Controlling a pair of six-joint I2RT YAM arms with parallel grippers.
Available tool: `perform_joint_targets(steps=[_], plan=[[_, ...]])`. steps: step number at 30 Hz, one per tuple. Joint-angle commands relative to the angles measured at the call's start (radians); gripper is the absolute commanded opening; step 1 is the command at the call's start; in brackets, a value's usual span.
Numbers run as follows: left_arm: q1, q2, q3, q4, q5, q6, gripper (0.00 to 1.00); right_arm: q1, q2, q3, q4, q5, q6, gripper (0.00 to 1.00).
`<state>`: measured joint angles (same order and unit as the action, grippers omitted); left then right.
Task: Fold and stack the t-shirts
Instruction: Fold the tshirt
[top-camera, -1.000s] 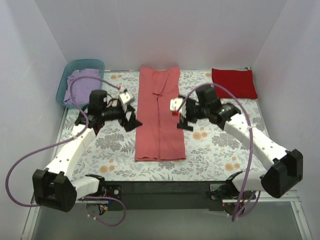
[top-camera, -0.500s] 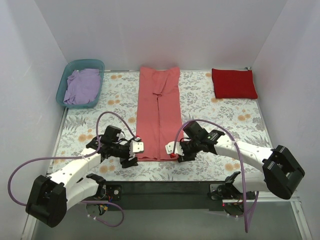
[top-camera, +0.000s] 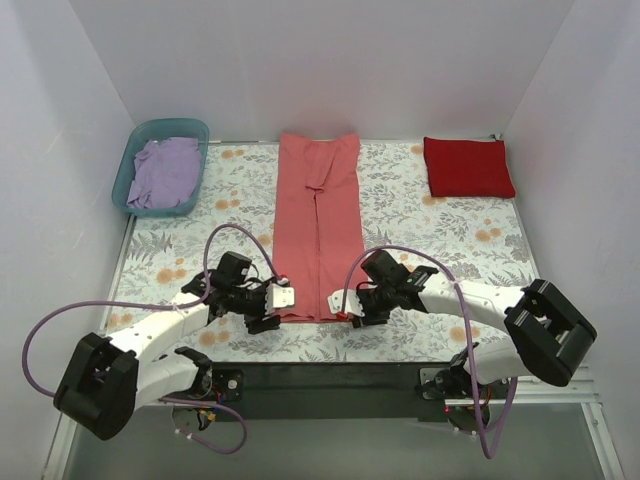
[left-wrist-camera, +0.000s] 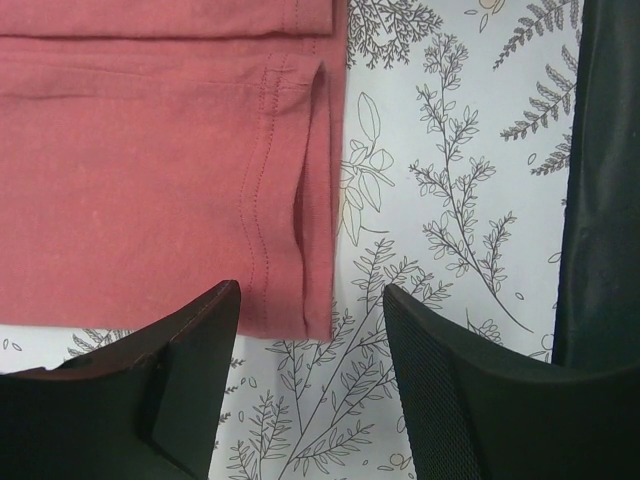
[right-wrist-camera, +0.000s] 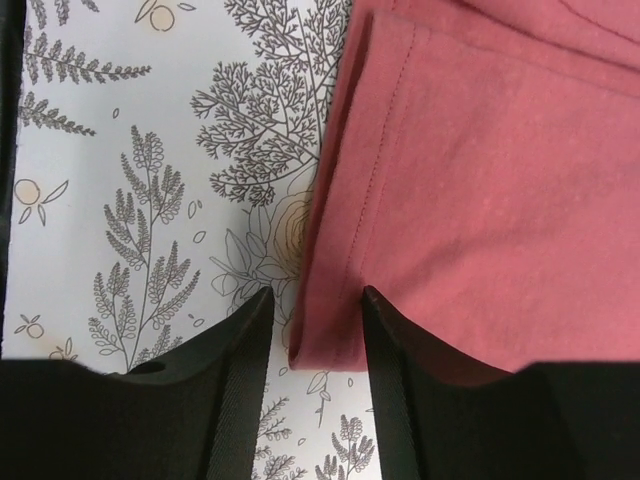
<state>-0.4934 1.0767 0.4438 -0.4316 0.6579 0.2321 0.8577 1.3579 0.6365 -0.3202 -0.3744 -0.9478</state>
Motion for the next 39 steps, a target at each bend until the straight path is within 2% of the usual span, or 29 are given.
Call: perform_joint_targets(steps=[1, 5, 9, 12, 14, 16, 18, 21, 22, 24, 25, 31, 36, 39], plan=[[-0.013, 0.014, -0.013, 0.034, -0.015, 0.019, 0.57, 0.004, 0.033, -0.014, 0.05, 0.025, 0.0, 0.46], [-0.016, 0.023, -0.014, 0.037, -0.021, 0.041, 0.57, 0.006, 0.049, -0.035, 0.055, 0.035, 0.0, 0.39], [-0.023, 0.055, -0.019, 0.042, -0.041, 0.064, 0.56, 0.006, 0.067, -0.046, 0.053, 0.06, 0.004, 0.25], [-0.025, 0.087, -0.019, 0.048, -0.05, 0.072, 0.49, 0.006, 0.07, -0.049, 0.053, 0.074, 0.007, 0.17], [-0.03, 0.107, -0.016, 0.069, -0.061, 0.059, 0.47, 0.006, 0.073, -0.047, 0.053, 0.086, 0.009, 0.06], [-0.034, 0.123, -0.019, 0.079, -0.072, 0.062, 0.43, 0.006, 0.075, -0.044, 0.053, 0.089, 0.012, 0.02], [-0.04, 0.14, -0.024, 0.093, -0.095, 0.07, 0.41, 0.004, 0.075, -0.043, 0.053, 0.097, 0.012, 0.01], [-0.053, 0.16, -0.028, 0.091, -0.13, 0.09, 0.31, 0.006, 0.083, -0.025, 0.038, 0.106, 0.029, 0.01], [-0.057, 0.164, -0.03, 0.091, -0.141, 0.099, 0.21, 0.006, 0.086, -0.009, 0.03, 0.106, 0.033, 0.01], [-0.06, 0.164, -0.025, 0.083, -0.156, 0.102, 0.1, 0.006, 0.081, 0.002, 0.013, 0.097, 0.04, 0.01], [-0.06, 0.158, -0.013, 0.067, -0.15, 0.099, 0.01, 0.007, 0.072, 0.006, 0.012, 0.094, 0.055, 0.01], [-0.063, 0.088, 0.038, -0.054, -0.08, 0.095, 0.0, 0.056, 0.012, 0.008, -0.025, 0.092, 0.11, 0.01], [-0.074, -0.035, 0.085, -0.242, -0.011, 0.102, 0.0, 0.116, -0.078, 0.022, -0.118, 0.045, 0.185, 0.01], [-0.067, -0.066, 0.131, -0.303, 0.003, 0.055, 0.0, 0.089, -0.089, 0.063, -0.131, 0.049, 0.172, 0.01]])
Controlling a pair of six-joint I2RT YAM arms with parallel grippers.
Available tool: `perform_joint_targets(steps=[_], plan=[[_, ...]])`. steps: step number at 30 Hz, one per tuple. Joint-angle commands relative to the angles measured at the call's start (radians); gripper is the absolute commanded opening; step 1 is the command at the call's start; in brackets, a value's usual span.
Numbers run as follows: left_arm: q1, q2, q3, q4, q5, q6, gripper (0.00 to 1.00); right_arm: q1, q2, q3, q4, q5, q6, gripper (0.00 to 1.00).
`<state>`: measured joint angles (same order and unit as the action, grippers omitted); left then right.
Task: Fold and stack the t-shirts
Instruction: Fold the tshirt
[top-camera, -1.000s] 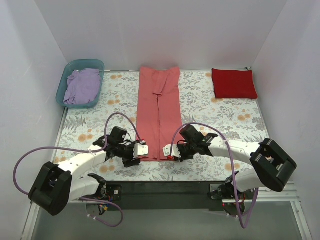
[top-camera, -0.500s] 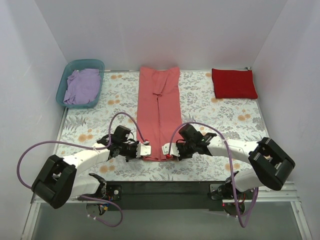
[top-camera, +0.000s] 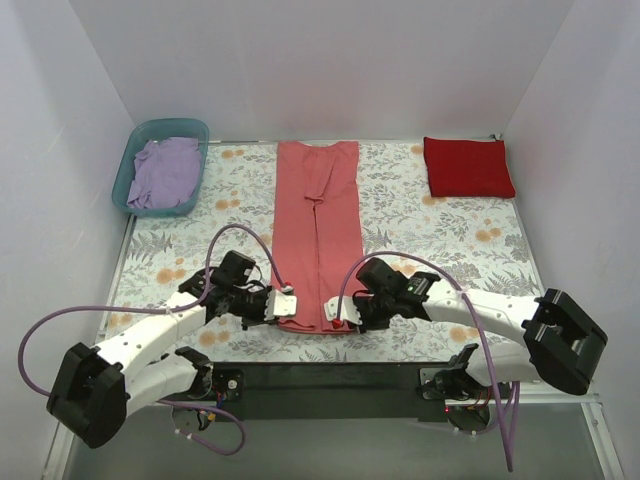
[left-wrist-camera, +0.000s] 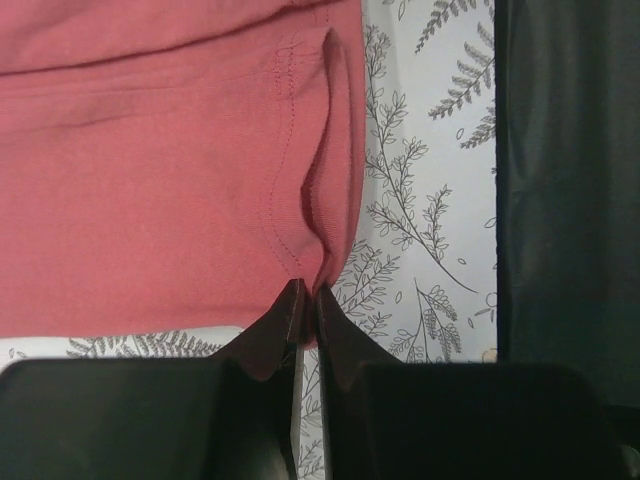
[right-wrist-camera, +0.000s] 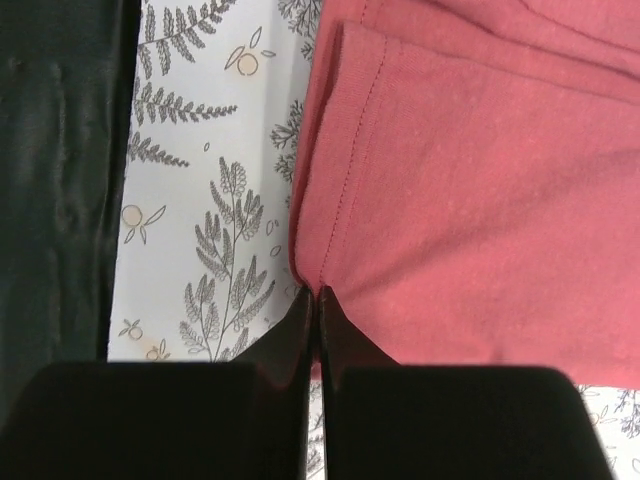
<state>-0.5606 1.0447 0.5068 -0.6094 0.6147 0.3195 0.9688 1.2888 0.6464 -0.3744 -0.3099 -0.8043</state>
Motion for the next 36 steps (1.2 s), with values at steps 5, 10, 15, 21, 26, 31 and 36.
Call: perform_joint_targets(steps=[5, 10, 15, 21, 26, 31, 36], plan=[[0.079, 0.035, 0.166, -0.101, 0.051, -0.016, 0.0, -0.093, -0.009, 0.143, -0.08, -0.023, -0.042, 0.01], [0.203, 0.188, 0.318, -0.044, 0.068, 0.053, 0.0, -0.2, 0.05, 0.223, -0.078, -0.027, -0.157, 0.01], [0.254, 0.348, 0.421, 0.068, 0.057, 0.07, 0.0, -0.323, 0.197, 0.41, -0.077, -0.073, -0.265, 0.01], [0.29, 0.561, 0.588, 0.157, 0.057, 0.095, 0.0, -0.407, 0.385, 0.587, -0.075, -0.107, -0.392, 0.01], [0.329, 0.701, 0.72, 0.184, 0.059, 0.128, 0.0, -0.456, 0.532, 0.728, -0.077, -0.12, -0.435, 0.01], [0.363, 0.836, 0.855, 0.189, 0.069, 0.153, 0.0, -0.496, 0.661, 0.89, -0.077, -0.133, -0.467, 0.01], [0.372, 0.932, 0.932, 0.204, 0.063, 0.151, 0.0, -0.515, 0.75, 0.975, -0.075, -0.136, -0.481, 0.01]])
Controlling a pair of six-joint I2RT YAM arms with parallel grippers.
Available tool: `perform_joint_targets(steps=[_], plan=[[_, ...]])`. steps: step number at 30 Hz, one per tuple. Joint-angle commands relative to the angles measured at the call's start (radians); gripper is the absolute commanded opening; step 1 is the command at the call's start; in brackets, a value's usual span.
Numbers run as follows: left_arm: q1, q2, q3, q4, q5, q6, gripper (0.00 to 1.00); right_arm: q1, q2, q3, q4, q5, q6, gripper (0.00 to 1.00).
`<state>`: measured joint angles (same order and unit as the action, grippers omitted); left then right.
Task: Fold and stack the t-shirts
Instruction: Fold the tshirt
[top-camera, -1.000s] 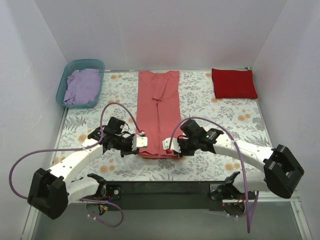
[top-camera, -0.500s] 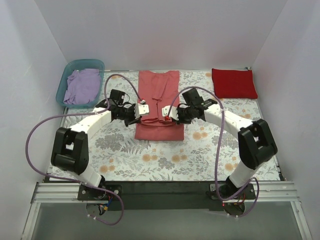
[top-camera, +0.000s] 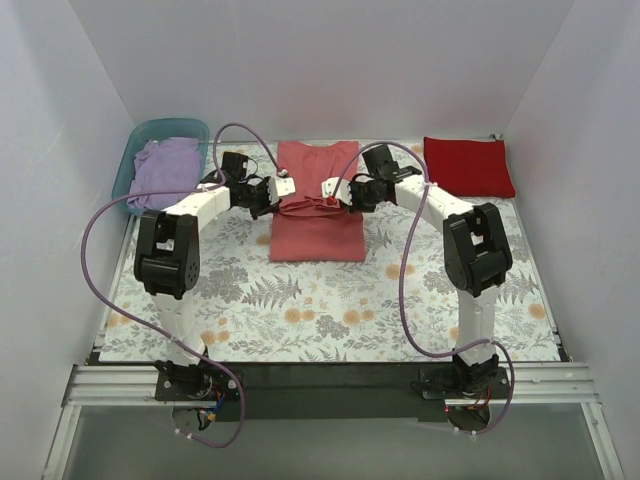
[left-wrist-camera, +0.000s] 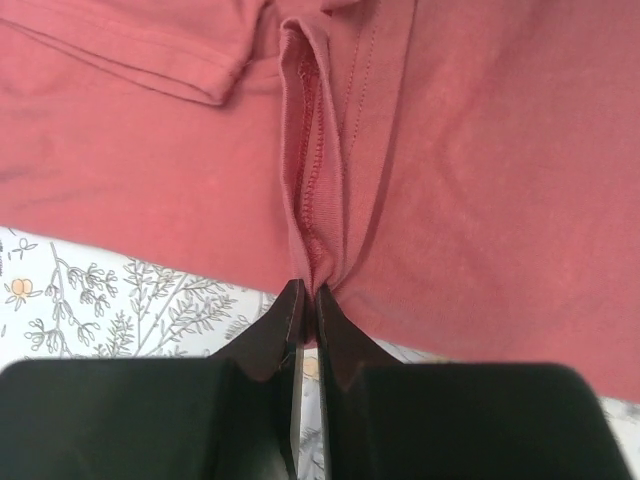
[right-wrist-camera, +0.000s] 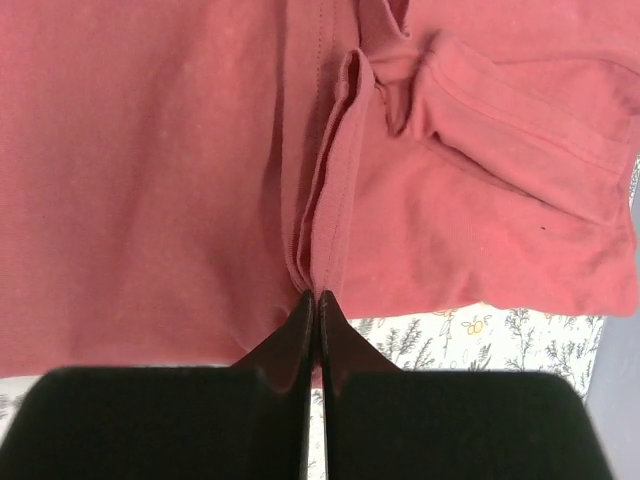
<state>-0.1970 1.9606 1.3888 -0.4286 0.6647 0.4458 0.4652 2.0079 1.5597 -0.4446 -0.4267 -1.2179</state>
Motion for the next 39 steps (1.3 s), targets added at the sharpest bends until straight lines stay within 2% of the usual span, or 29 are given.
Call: perform_joint_targets(steps=[1, 7, 24, 25, 26, 27, 28, 30, 31, 35, 39], plan=[[0.008, 0.026, 0.059, 0.03, 0.009, 0.027, 0.0, -0.014, 0.057, 0.074, -0.005, -0.021, -0.069, 0.01], [0.016, 0.069, 0.073, 0.076, -0.014, 0.03, 0.0, -0.025, 0.117, 0.122, 0.01, -0.001, -0.072, 0.01], [0.018, 0.098, 0.052, 0.169, -0.042, 0.019, 0.0, -0.033, 0.155, 0.134, 0.084, 0.006, -0.058, 0.01], [0.018, 0.101, 0.05, 0.181, -0.05, 0.016, 0.04, -0.033, 0.158, 0.137, 0.087, 0.011, -0.055, 0.16], [0.019, 0.1, 0.049, 0.192, -0.057, -0.007, 0.22, -0.033, 0.161, 0.135, 0.092, 0.026, -0.054, 0.32], [0.022, 0.1, 0.049, 0.198, -0.065, -0.016, 0.28, -0.033, 0.161, 0.135, 0.099, 0.035, -0.039, 0.44], [0.025, 0.095, 0.052, 0.214, -0.069, -0.027, 0.32, -0.036, 0.157, 0.14, 0.11, 0.045, -0.026, 0.62], [0.039, 0.072, 0.058, 0.228, -0.066, -0.076, 0.41, -0.04, 0.129, 0.154, 0.115, 0.036, 0.003, 0.68], [0.044, 0.063, 0.061, 0.229, -0.057, -0.094, 0.42, -0.042, 0.114, 0.157, 0.115, 0.032, 0.012, 0.69], [0.067, -0.021, 0.041, 0.218, -0.024, -0.18, 0.43, -0.045, 0.026, 0.165, 0.103, 0.013, 0.086, 0.68], [0.073, -0.161, -0.074, 0.163, 0.027, -0.209, 0.43, -0.042, -0.084, 0.119, 0.009, -0.046, 0.141, 0.65]])
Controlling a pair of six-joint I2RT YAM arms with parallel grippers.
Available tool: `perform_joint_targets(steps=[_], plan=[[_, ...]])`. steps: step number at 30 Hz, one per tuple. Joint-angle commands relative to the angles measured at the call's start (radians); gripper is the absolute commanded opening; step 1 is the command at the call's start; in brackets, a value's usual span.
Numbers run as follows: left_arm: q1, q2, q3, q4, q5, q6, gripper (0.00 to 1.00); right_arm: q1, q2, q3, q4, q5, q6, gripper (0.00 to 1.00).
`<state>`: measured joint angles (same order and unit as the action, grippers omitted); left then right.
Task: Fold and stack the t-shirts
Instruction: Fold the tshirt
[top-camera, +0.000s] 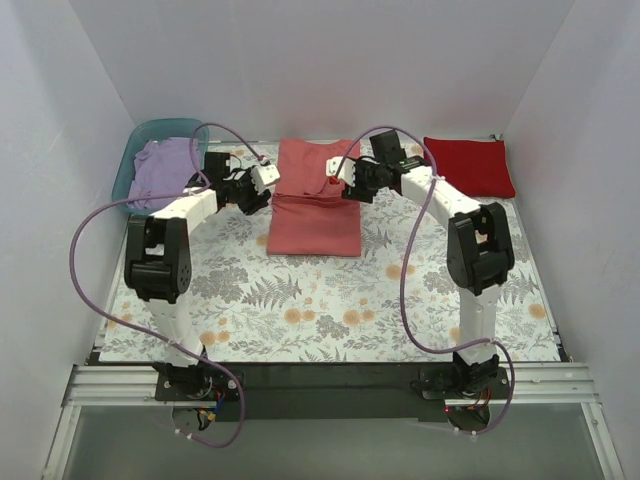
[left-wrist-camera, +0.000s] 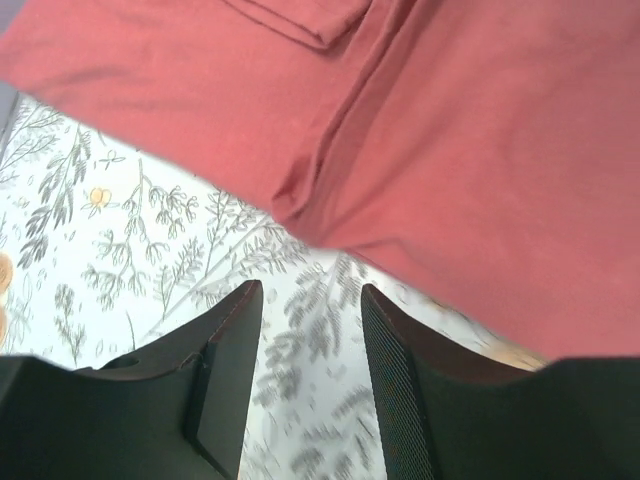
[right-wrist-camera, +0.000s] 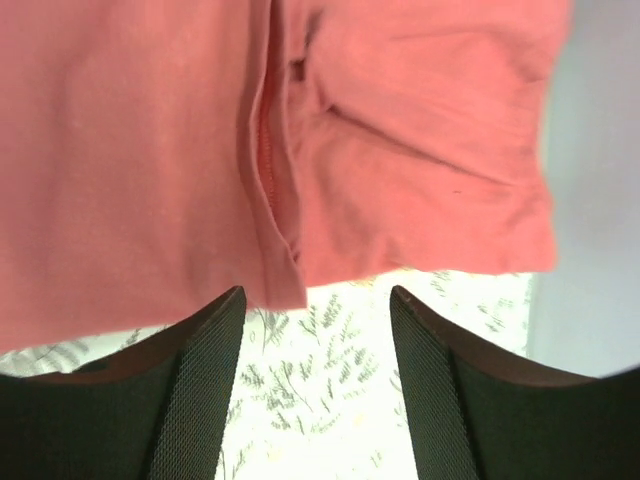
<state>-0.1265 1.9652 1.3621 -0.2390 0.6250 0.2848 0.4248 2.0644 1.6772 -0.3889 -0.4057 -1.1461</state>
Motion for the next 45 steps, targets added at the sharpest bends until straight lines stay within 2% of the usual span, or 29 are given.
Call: perform_joint_targets(steps=[1, 3, 4, 6, 7, 10, 12, 18, 24, 32, 34, 41, 44, 45], plan=[[0.002, -0.184, -0.098, -0.04, 0.074, -0.068, 0.42, -0.001, -0.151, -0.028, -0.066, -0.077, 0.075, 0.63], [0.004, -0.222, -0.138, -0.058, 0.108, -0.081, 0.42, 0.009, -0.174, -0.054, -0.111, -0.1, 0.108, 0.58], [0.004, -0.232, -0.174, -0.063, 0.122, -0.093, 0.41, 0.012, -0.178, -0.08, -0.114, -0.11, 0.12, 0.47], [0.002, -0.227, -0.192, -0.065, 0.184, -0.13, 0.31, 0.023, -0.167, -0.088, -0.113, -0.12, 0.192, 0.38], [-0.001, -0.214, -0.176, -0.06, 0.2, -0.156, 0.29, 0.026, -0.153, -0.08, -0.111, -0.13, 0.224, 0.31], [-0.01, -0.103, -0.095, -0.059, 0.19, -0.303, 0.24, 0.025, -0.064, -0.01, -0.11, -0.131, 0.341, 0.22], [-0.01, -0.023, -0.011, -0.049, 0.17, -0.383, 0.22, 0.023, 0.009, 0.053, -0.111, -0.13, 0.403, 0.19], [-0.009, 0.13, 0.163, 0.013, 0.15, -0.53, 0.22, 0.006, 0.17, 0.194, -0.104, -0.165, 0.531, 0.18], [-0.009, 0.228, 0.242, 0.073, 0.065, -0.565, 0.22, -0.041, 0.259, 0.249, -0.071, -0.168, 0.585, 0.18], [-0.007, 0.325, 0.327, 0.06, 0.004, -0.573, 0.22, -0.077, 0.301, 0.297, -0.027, -0.15, 0.612, 0.19], [-0.007, 0.322, 0.328, 0.055, 0.005, -0.573, 0.22, -0.075, 0.309, 0.299, -0.031, -0.139, 0.6, 0.19], [0.013, 0.177, 0.335, -0.04, 0.067, -0.549, 0.39, -0.084, 0.225, 0.274, -0.056, -0.064, 0.534, 0.23], [0.028, 0.068, 0.286, -0.111, 0.136, -0.486, 0.43, -0.09, 0.125, 0.237, -0.079, -0.067, 0.516, 0.32], [0.028, 0.035, 0.22, -0.138, 0.146, -0.464, 0.43, -0.092, 0.096, 0.221, -0.088, -0.079, 0.51, 0.4]])
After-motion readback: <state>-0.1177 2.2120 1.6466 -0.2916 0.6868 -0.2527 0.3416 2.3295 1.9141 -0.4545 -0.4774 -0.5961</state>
